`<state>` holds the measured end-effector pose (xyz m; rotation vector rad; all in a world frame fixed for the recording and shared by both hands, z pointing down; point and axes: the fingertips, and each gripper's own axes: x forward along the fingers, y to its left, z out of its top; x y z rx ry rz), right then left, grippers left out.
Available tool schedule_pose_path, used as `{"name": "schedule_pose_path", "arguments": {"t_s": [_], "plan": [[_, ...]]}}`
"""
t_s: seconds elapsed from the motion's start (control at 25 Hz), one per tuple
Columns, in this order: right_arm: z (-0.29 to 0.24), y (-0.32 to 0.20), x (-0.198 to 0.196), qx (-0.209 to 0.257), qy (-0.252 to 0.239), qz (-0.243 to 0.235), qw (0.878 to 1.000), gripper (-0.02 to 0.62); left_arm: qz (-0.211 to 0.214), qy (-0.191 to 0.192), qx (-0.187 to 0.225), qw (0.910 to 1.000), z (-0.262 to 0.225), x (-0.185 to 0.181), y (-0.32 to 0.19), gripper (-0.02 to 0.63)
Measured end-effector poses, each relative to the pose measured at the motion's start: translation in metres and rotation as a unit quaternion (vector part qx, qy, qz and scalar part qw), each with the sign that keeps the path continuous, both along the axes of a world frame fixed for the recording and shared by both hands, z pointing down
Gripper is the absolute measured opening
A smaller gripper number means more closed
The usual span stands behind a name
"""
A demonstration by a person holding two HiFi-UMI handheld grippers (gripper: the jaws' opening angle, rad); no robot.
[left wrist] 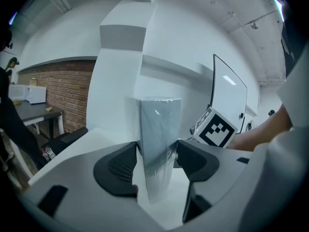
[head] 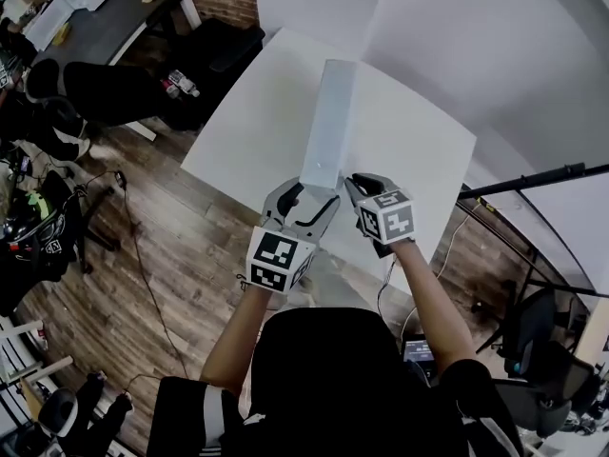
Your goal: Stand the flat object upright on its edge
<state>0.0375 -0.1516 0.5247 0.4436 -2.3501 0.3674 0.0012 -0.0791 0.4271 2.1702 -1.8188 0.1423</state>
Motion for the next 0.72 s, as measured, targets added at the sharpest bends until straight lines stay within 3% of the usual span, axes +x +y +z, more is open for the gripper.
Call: {"name": "schedule_pose_path", "arguments": {"t_s": [0.4,0.72], "plan": [[-0.011,-0.009,0.011,0.013,-0.006,0.036,0.999,0.080,0.070,-0.021,0.005,0.9973,-0.005,0.022,-0.013,0.273],[-0.016,-0.017,0.010,0.017,-0.008,0.064,0.998,0.072,0.103,-0.028,0.005,0.9943,-0.006,0.021,-0.022,0.268]]}}
